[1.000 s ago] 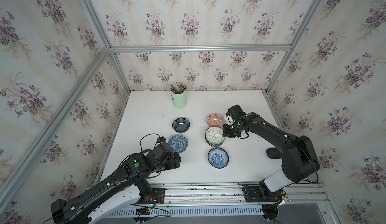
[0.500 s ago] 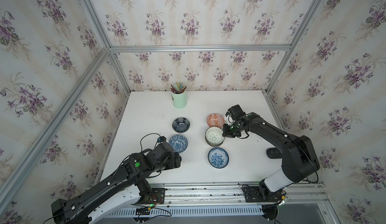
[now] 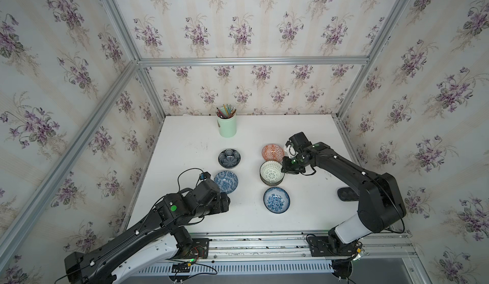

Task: Stack the bowls
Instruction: Place the bowl on the bowl.

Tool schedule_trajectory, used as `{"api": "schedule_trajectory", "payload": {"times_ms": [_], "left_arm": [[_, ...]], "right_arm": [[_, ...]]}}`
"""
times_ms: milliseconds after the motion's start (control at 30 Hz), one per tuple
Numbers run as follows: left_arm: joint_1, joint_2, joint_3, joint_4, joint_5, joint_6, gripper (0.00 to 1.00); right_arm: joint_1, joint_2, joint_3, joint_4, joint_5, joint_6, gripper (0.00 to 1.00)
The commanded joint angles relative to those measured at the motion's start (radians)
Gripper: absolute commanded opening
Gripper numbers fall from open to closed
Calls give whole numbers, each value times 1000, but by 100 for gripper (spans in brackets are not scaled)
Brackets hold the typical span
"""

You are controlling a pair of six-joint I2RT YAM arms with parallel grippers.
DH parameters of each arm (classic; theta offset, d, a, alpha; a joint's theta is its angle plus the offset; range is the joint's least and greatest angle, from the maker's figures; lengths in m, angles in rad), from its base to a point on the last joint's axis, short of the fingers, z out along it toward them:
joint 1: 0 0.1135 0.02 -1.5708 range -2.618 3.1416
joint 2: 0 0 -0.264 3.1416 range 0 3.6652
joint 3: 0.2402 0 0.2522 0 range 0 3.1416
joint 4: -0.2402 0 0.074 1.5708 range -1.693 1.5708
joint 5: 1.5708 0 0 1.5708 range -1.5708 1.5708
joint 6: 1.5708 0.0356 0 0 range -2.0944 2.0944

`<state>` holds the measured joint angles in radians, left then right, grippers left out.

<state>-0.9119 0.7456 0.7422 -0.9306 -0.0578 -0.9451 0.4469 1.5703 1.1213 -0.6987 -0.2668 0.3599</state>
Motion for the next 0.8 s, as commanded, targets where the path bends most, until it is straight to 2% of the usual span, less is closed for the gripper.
{"api": "schedule_trajectory", "payload": {"times_ms": [0,300,767], "left_arm": [[1,-5,8,-25,-17,9,91],[1,-7,13,-39,-24,9,91],[1,-23,2,-48,-24,3,91]], "right_arm": [[1,-10,9,-4,-1,-6,19],[0,-4,42,-15,34,-3,26],[-5,57,105,-25,59,-2,22]]}}
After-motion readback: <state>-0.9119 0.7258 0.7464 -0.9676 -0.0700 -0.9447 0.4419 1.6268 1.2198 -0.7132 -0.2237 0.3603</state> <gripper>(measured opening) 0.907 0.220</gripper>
